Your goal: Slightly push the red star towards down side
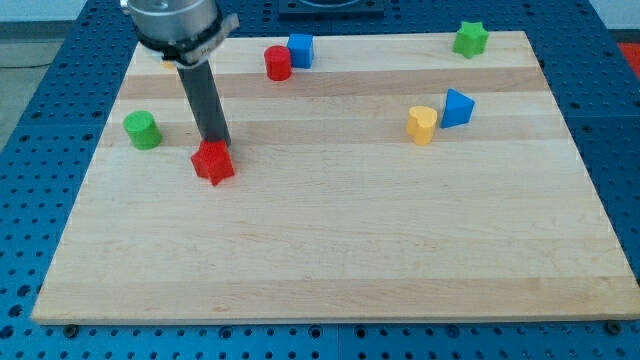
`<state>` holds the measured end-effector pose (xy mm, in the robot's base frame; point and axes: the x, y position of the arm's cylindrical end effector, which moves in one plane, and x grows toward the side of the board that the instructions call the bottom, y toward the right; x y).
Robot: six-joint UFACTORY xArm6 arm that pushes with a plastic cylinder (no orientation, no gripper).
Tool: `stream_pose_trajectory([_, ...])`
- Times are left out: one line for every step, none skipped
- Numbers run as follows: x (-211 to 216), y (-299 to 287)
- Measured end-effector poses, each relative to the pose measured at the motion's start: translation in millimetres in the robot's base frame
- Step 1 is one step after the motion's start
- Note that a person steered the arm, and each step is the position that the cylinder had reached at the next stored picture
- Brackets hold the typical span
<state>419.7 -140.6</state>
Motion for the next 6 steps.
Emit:
stream_pose_trajectory([10, -5])
stream_pose_trajectory([10, -41])
stream_pose_trajectory([22, -54])
stream_pose_trajectory([28, -7])
stream_pose_trajectory([44, 46])
stream_pose_trajectory([77, 86])
